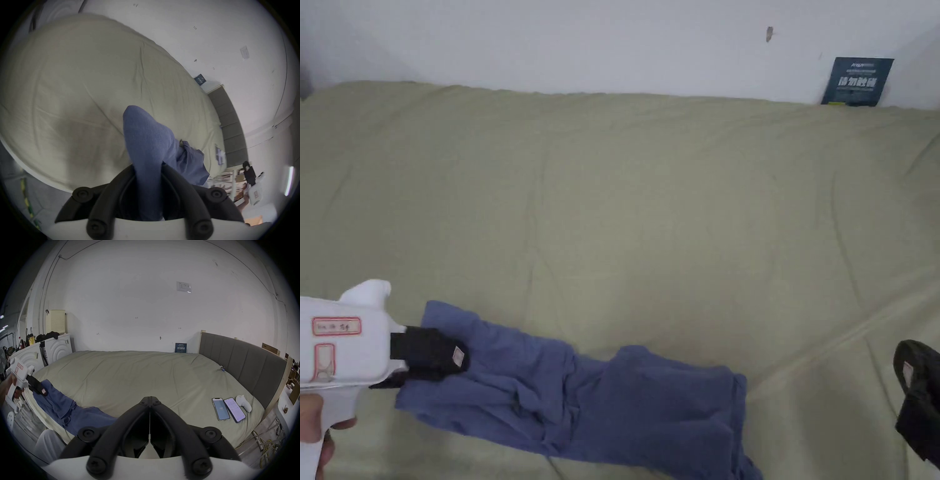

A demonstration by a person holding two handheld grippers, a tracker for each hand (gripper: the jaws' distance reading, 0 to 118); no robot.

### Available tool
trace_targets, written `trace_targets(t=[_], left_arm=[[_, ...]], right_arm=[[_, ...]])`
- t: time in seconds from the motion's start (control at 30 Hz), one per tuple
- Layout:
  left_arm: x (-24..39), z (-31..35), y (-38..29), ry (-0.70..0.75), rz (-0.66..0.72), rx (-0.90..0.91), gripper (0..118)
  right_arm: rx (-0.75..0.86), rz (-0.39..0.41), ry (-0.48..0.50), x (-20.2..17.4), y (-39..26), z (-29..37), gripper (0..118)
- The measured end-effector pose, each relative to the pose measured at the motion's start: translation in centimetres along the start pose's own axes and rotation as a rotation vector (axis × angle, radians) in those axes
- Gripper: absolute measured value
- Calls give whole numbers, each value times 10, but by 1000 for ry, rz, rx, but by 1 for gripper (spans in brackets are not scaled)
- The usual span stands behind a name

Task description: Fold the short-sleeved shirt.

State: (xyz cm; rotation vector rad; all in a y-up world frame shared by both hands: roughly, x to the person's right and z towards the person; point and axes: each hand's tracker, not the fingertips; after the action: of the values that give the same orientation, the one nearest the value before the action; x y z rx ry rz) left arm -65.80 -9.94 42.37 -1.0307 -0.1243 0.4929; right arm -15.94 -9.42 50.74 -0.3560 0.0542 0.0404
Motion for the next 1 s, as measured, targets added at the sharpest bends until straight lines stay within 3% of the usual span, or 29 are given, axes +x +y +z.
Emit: trace_targets(t=[0.1, 0.47, 0.6, 0.77, 0.8, 0.87, 0.9, 1.0], left_arm=[[38, -8, -2, 97, -98, -28, 9], [196, -77, -46, 139, -459, -150, 9], [234, -133, -61, 166, -508, -204, 9], [256, -197, -78, 193, -474, -275, 10], [254, -202, -78, 203, -455, -282, 16], [248, -201, -76, 148, -405, -279, 86], [243, -195, -73, 77, -358, -284, 110], [232, -160, -61, 8, -306, -246, 108]], right_arm=[[8, -17, 5, 2, -1, 3, 1], [11, -64, -10, 22, -9, 17, 1], [11, -82, -26, 30, -12, 23, 1], [-3, -104, -42, 41, -18, 27, 1], [-7, -106, -48, 43, -19, 27, 1], [-16, -109, -57, 46, -21, 29, 1], [-18, -110, -62, 48, -22, 30, 1], [-27, -116, -74, 53, -23, 29, 1]])
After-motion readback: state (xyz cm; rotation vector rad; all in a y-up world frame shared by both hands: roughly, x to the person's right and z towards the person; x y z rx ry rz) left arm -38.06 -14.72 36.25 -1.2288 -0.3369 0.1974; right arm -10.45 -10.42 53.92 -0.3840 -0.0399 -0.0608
